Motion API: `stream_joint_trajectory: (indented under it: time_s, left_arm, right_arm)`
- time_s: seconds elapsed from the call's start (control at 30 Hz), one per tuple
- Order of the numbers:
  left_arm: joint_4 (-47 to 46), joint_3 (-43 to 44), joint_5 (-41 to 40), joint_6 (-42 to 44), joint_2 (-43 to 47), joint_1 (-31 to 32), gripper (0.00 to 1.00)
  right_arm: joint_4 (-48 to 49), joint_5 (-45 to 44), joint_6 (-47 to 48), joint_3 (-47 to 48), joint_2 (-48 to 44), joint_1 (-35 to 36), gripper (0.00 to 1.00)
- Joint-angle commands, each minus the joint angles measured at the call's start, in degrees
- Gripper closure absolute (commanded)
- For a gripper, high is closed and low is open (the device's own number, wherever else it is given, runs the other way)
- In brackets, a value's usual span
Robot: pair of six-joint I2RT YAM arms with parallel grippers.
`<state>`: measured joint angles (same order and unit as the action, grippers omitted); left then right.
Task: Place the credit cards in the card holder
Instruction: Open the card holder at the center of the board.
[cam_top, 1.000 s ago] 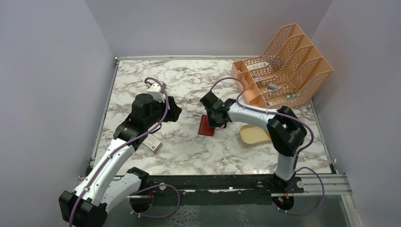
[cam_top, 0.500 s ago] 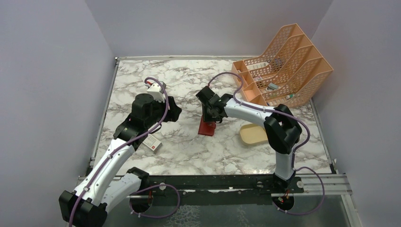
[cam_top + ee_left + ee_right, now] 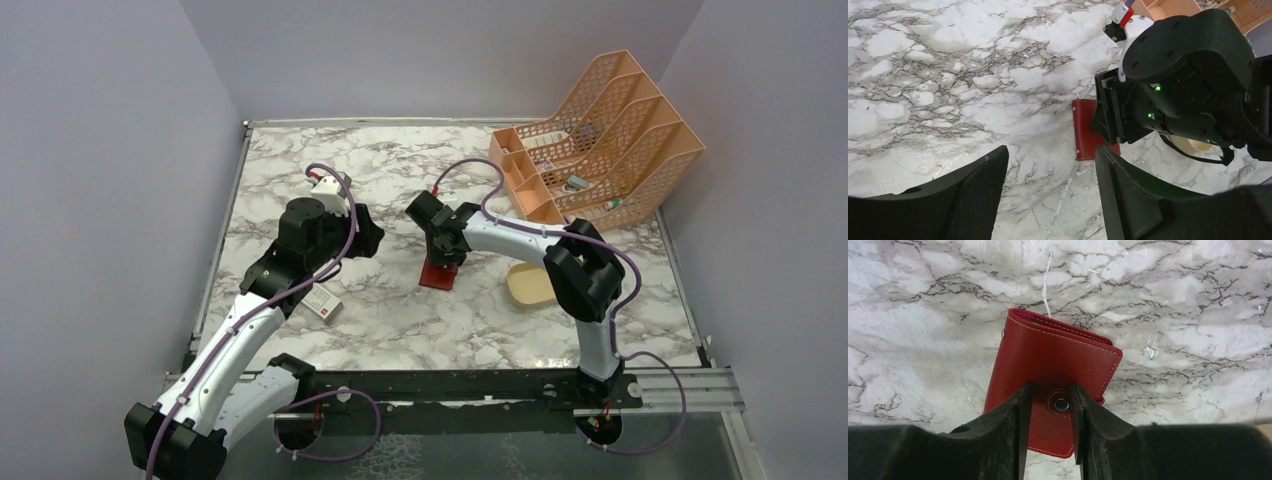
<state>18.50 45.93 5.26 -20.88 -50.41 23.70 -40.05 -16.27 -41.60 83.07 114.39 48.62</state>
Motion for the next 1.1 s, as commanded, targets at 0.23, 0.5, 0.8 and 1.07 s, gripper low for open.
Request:
stream_joint_trajectory:
  time_s: [0.23, 0.5, 0.8, 1.07]
  left_arm:
    - [-0.9, -1.1, 0.6, 0.1, 0.1, -0.1, 0.33]
    - [-0.9, -1.1, 0.6, 0.1, 0.2, -0.1, 0.33]
    - [-0.8, -1.1, 0.5, 0.1, 0.2, -0.1, 0.33]
    - [-0.8, -1.1, 0.6, -0.1, -0.1, -0.1, 0.33]
  right_arm:
    - [-7.5, -5.6, -2.3, 3.5, -0.6, 2.3, 0.64]
    - [-7.8, -5.1, -2.9, 3.2, 0.8, 2.3, 0.66]
    - [-8.9, -5.6, -3.8, 2.6, 1.0, 2.4, 0.69]
    - [-6.9, -3.8, -3.1, 0.7, 2.0, 2.9, 0.84]
